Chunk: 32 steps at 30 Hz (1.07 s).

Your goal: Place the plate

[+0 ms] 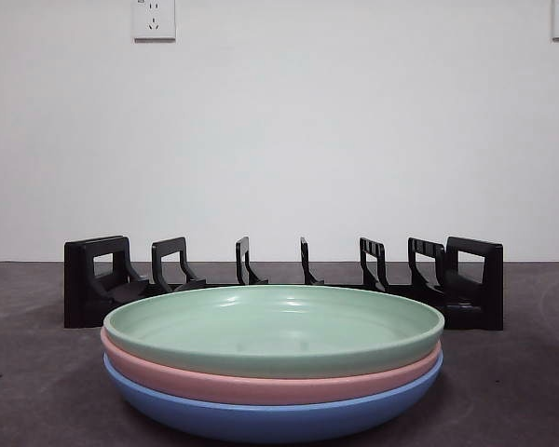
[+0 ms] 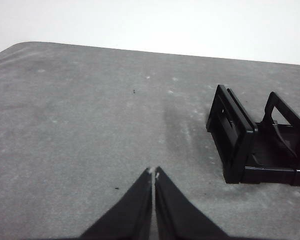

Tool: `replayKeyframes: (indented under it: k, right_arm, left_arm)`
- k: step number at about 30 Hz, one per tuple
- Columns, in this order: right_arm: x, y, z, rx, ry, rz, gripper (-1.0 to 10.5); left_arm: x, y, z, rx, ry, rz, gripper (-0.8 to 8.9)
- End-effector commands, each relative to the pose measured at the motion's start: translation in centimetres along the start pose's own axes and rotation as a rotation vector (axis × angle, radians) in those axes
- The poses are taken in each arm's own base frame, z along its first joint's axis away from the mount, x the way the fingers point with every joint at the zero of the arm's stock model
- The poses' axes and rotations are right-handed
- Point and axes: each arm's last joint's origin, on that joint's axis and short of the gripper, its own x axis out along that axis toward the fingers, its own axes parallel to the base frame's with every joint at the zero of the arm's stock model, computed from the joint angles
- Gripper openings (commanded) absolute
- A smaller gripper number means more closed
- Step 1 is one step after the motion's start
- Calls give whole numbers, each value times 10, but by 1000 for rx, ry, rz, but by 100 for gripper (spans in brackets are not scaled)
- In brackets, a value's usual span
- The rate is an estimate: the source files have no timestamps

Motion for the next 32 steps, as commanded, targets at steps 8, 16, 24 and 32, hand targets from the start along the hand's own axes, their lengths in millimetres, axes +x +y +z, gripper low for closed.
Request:
replayKeyframes:
  k: [8, 16, 24, 32]
  right_arm:
    - [0, 0, -3, 14, 18, -16, 22]
    - [0, -2, -1, 12, 6, -31, 22]
    - [0, -2, 2, 11, -27, -31, 22]
    - [0, -2, 2, 11, -27, -30, 22]
  left_arm:
    - [2, 1, -7, 8, 26, 5, 7]
    - [2, 1, -7, 8, 26, 5, 7]
    - [2, 1, -7, 8, 26, 5, 7]
    - [2, 1, -7, 8, 26, 5, 7]
